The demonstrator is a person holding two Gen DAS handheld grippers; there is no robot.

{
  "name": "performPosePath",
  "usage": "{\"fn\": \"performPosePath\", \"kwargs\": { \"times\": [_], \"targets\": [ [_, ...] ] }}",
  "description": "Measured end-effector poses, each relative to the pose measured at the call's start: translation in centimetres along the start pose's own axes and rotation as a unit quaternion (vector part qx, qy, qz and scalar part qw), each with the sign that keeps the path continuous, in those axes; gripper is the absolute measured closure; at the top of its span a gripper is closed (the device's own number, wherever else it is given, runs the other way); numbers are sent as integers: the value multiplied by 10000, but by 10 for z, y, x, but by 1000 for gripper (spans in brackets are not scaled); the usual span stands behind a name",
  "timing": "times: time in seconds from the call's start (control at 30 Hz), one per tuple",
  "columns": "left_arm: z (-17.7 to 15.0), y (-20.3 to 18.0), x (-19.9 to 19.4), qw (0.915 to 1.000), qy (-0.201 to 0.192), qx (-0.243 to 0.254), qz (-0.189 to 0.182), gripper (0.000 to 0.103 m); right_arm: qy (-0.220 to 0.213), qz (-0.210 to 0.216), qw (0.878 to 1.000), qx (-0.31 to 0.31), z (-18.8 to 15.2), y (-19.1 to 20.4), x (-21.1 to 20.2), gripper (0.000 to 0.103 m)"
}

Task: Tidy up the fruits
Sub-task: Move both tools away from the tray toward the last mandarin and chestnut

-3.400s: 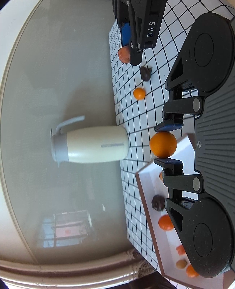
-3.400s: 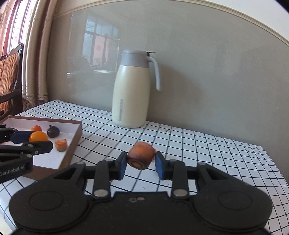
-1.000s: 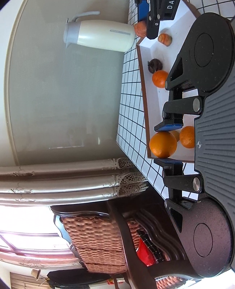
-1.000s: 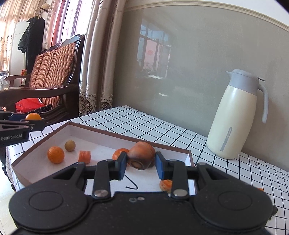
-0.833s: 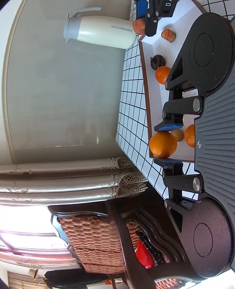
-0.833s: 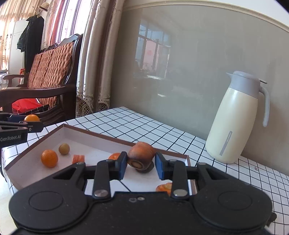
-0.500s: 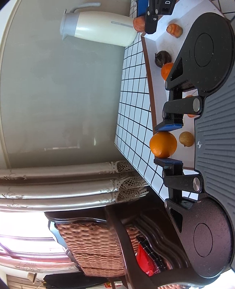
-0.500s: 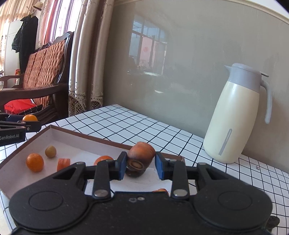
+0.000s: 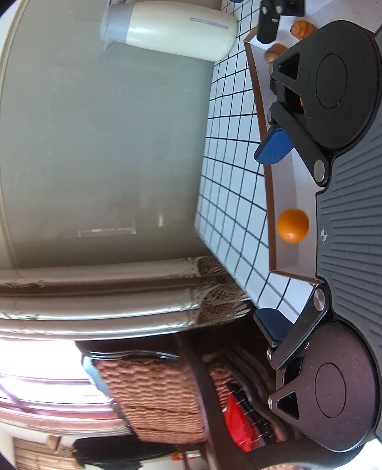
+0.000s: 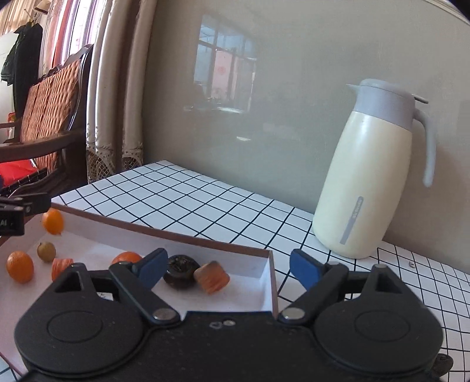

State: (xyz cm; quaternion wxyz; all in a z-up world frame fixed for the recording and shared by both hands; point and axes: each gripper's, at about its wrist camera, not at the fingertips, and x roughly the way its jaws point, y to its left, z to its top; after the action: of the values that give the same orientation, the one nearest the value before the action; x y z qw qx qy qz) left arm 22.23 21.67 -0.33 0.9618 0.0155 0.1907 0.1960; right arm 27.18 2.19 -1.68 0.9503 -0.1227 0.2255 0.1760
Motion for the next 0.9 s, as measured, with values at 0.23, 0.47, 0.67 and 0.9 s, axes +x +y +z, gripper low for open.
{"fn": "performPosePath", "kwargs": {
  "times": [0.23, 0.47, 0.67, 0.9],
  "targets": [
    [0, 8, -6, 10000, 26, -52, -33, 0, -110, 46, 9999, 99, 1, 0, -4, 6],
    [-3, 13, -11, 10000, 29, -73, -29, 0, -110, 92, 9999, 81, 0, 5, -7, 6],
    [-3, 9, -24, 10000, -44, -52, -60, 0, -130, 92, 9998, 80, -3, 3, -17, 6],
    [-2, -2, -37, 9999, -75, -41, -112, 0, -190, 7, 9998, 79, -7, -5, -31, 6]
  ]
}}
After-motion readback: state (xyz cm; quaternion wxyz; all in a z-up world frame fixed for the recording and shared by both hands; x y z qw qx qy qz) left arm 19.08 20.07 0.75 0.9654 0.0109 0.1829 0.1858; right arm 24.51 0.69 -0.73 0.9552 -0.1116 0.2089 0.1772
